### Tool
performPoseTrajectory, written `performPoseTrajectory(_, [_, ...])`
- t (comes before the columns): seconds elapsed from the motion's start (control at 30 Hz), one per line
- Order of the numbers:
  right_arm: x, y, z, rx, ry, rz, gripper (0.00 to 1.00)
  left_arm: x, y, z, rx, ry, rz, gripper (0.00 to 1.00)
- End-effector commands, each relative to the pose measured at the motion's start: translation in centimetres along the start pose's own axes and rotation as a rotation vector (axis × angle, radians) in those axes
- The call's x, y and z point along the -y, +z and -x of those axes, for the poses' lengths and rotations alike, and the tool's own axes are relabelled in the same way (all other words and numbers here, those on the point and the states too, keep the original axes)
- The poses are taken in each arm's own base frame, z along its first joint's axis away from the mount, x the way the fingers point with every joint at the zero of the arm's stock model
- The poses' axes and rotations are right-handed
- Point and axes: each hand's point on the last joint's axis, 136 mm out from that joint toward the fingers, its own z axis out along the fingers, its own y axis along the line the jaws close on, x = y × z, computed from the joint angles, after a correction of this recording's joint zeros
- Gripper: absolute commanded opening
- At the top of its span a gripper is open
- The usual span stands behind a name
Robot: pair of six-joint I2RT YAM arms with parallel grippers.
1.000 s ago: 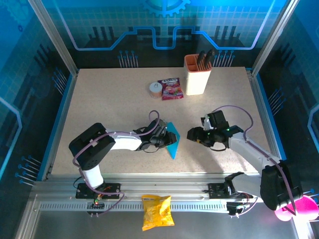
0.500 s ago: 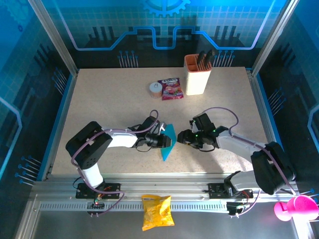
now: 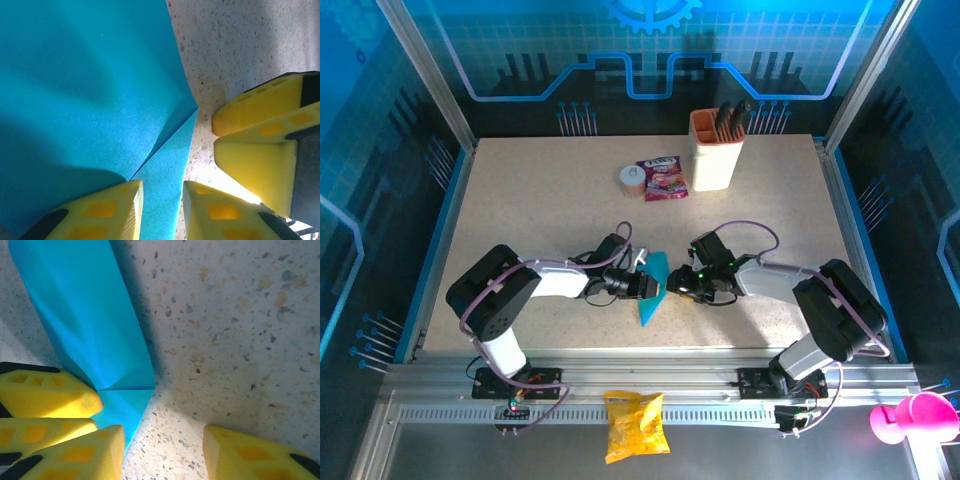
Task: Fold a paper plane with a square sheet of paper (pick it up from the middle)
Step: Fold the wing for the fifth time at the center of the table.
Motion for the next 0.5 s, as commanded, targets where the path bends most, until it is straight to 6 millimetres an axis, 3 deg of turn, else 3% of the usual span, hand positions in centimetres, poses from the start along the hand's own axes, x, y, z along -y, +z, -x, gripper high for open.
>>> performPoseTrajectory(0.0, [-2.3, 0.8, 1.0, 0.016, -0.029, 0.066, 0.44, 0.0, -0.5, -0.4, -0.01, 0.026, -0.026, 0.28])
performPoseTrajectory(0.13, [-2.7, 0.9, 1.1, 0.013, -0.037, 0.077, 0.34, -0.1, -0.5, -0.6, -0.013, 0.021, -0.028, 0.28])
performPoseTrajectory(0.47, [-3.7, -0.3, 1.6, 0.05, -0.043, 0.094, 0.41, -0.5, -0.4, -0.8, -0.017, 0.012, -0.033, 0.26])
